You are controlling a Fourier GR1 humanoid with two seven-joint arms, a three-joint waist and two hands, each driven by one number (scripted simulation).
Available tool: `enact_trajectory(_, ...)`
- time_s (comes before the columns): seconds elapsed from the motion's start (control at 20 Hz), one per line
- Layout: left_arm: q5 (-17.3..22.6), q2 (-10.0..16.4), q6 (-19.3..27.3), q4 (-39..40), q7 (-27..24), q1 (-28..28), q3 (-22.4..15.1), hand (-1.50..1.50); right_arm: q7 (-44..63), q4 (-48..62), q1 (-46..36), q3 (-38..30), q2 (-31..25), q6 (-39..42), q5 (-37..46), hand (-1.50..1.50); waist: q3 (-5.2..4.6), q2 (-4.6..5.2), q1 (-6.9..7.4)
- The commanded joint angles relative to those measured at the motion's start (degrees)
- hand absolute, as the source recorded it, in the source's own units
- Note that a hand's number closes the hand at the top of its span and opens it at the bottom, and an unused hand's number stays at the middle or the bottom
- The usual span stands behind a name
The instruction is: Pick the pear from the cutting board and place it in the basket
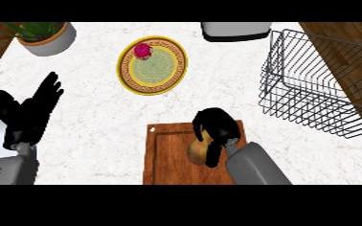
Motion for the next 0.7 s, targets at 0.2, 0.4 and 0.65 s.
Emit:
enact_trajectory(0.2, -0.2, -0.8, -0.1, -0.5, -0.5, 0.2, -0.7, 0.0, 5.3, -24.9, 17.1, 10.3, 1.3, -23.9, -9.6, 1.5, 0.5, 1.0, 1.6)
enact_trajectory(0.4, -0.5, -0.2, -0.2, -1.3, 1.1, -0.2, -1.0, 0.0, 12.5, -39.2, 21.8, 19.8, 1.3, -31.9, -0.7, 1.5, 0.26, 1.01, 2.0)
enact_trajectory(0.65, -0.5, -0.6, -0.2, -1.7, 1.1, -0.9, -1.2, 0.0, 27.0, -54.4, 27.0, 26.4, 1.3, -32.5, 16.0, 1.5, 0.17, 1.59, 2.61)
